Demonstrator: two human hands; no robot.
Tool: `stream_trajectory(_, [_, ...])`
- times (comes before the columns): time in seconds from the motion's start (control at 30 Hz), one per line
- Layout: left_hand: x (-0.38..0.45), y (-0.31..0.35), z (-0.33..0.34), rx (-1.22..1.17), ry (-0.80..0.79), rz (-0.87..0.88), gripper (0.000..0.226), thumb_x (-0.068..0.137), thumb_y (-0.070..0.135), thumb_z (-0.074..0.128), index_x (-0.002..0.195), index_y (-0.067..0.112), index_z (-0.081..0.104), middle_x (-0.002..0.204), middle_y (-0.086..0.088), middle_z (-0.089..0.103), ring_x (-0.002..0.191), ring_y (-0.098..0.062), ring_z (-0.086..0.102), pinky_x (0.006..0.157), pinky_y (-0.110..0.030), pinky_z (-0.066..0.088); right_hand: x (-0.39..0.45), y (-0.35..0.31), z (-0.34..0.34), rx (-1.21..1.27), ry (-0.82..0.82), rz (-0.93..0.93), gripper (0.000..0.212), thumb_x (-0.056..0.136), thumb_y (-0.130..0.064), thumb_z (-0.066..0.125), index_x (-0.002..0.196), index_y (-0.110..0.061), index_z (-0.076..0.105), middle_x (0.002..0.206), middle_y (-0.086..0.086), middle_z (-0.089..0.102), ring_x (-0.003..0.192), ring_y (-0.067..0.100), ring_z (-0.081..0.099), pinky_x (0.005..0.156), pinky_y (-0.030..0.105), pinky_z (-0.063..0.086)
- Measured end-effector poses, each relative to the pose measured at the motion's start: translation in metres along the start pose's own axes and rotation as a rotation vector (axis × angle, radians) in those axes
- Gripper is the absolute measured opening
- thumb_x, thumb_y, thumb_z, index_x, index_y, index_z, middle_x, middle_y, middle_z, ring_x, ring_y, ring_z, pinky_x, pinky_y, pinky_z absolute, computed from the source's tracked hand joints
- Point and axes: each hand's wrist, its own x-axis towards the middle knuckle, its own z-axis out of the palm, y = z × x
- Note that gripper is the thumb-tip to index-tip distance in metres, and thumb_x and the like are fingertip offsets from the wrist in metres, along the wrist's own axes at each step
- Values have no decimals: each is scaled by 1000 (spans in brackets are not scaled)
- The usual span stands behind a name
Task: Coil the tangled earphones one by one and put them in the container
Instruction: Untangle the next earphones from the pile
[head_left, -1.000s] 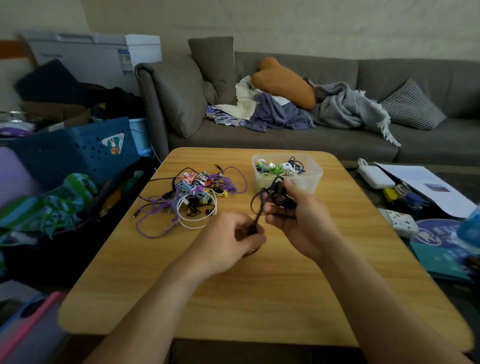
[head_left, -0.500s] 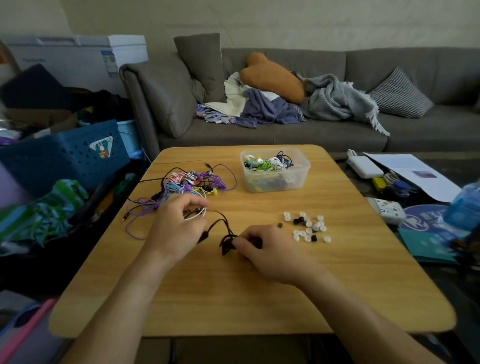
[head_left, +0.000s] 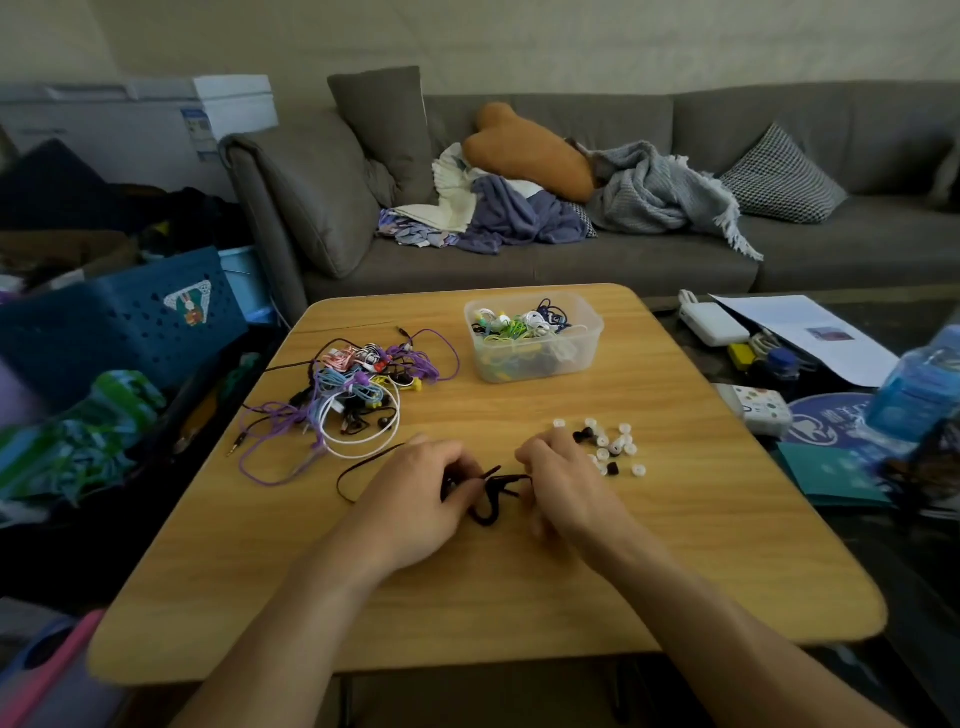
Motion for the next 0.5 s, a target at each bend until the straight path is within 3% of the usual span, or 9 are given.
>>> stream_trajectory(0.1, [2, 6, -1, -113, 21, -40, 5, 92, 28, 62, 89, 30, 59, 91, 12, 64, 84, 1, 59, 69, -14, 44, 1, 9, -7, -76, 188, -182, 7, 92, -28, 49, 96, -25, 54, 98, 2, 60, 87, 20, 63, 73, 46, 57])
stream_trajectory(0.17, [2, 9, -2, -176, 28, -75, 2, 94, 26, 60, 94, 27, 58, 90, 14, 68, 85, 2, 63, 69, -9, 45, 8, 10, -20, -155, 313, -276, 10, 91, -19, 52, 98, -23, 58, 97, 1, 63, 86, 21, 64, 76, 42, 57])
stream_trajectory(0.23, [2, 11, -1, -217, 24, -96, 3, 95, 24, 58, 96, 27, 58, 88, 14, 70, 84, 1, 64, 71, -12, 47, 15, 8, -40, -244, 402, -308, 18, 92, -10, 52, 100, -20, 64, 91, -3, 65, 81, 17, 64, 71, 34, 54])
stream_trajectory(0.33, [2, 13, -1, -265, 20, -118, 8, 95, 20, 57, 98, 28, 57, 83, 14, 71, 81, 0, 64, 73, -17, 47, 32, 10, -61, -429, 423, -306, 17, 90, -13, 58, 97, -22, 70, 87, -7, 62, 80, 15, 61, 60, 23, 43])
stream_trajectory(0.43, [3, 16, -3, -325, 22, -123, 19, 96, 16, 56, 105, 33, 58, 79, 14, 72, 78, 1, 64, 65, -13, 45, 45, 16, -65, -566, 379, -287, 17, 87, -21, 63, 99, -24, 75, 95, -1, 65, 107, 25, 53, 76, 24, 37])
stream_trajectory(0.5, [4, 19, -5, -412, 29, -166, 22, 95, 11, 56, 102, 31, 61, 76, 11, 72, 69, 2, 65, 59, -11, 44, 47, 15, -66, -625, 357, -284, 17, 88, -21, 64, 98, -23, 77, 101, 4, 68, 110, 24, 47, 82, 25, 32])
